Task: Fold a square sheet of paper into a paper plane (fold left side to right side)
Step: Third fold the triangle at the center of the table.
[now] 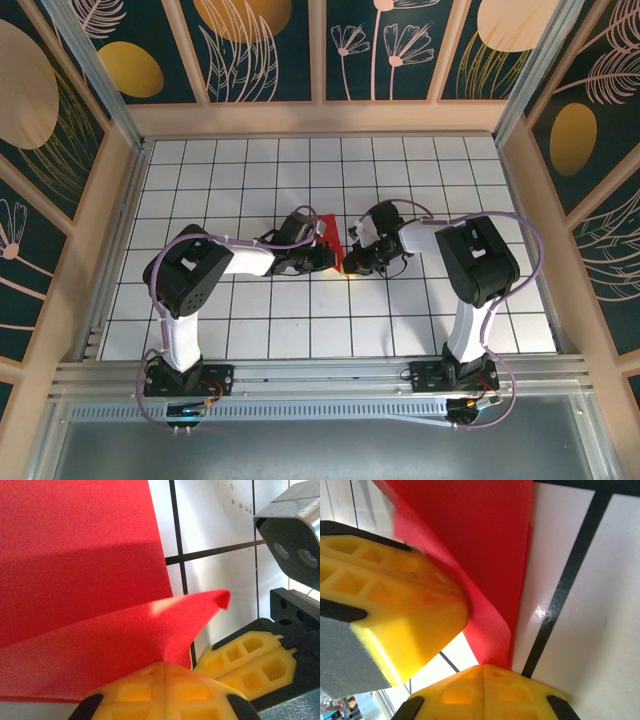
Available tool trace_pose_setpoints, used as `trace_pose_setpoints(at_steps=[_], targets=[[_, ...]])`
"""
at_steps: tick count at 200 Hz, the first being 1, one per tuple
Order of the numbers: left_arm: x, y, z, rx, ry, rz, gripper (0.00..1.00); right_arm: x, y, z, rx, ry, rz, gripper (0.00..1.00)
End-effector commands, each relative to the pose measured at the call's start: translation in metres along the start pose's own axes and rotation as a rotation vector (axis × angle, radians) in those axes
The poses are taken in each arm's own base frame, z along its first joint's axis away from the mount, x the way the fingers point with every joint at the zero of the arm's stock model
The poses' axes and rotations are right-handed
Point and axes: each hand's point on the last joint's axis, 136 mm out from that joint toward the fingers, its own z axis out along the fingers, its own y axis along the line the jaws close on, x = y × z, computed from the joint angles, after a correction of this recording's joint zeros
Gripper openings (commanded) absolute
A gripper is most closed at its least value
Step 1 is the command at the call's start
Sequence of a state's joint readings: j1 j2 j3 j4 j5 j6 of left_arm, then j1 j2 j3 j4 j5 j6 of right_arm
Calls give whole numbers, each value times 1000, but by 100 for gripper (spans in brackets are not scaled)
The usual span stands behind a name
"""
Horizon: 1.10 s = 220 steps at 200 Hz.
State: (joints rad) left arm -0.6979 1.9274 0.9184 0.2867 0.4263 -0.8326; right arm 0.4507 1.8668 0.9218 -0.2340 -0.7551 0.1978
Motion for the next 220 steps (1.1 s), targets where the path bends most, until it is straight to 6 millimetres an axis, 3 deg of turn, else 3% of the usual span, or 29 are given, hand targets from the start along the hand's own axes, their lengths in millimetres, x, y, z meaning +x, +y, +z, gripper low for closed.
trace_pose_setpoints(at_steps=[1, 122, 220], targets=[[2, 9, 5, -42, 3, -29, 3, 39, -51, 16, 175, 118, 129, 0], [1, 35, 4, -142, -33, -76, 4, 51, -58, 17, 214, 179, 158, 0], [-23, 59, -23, -154, -136, -113, 9, 55, -59, 18, 209, 189, 162, 0]])
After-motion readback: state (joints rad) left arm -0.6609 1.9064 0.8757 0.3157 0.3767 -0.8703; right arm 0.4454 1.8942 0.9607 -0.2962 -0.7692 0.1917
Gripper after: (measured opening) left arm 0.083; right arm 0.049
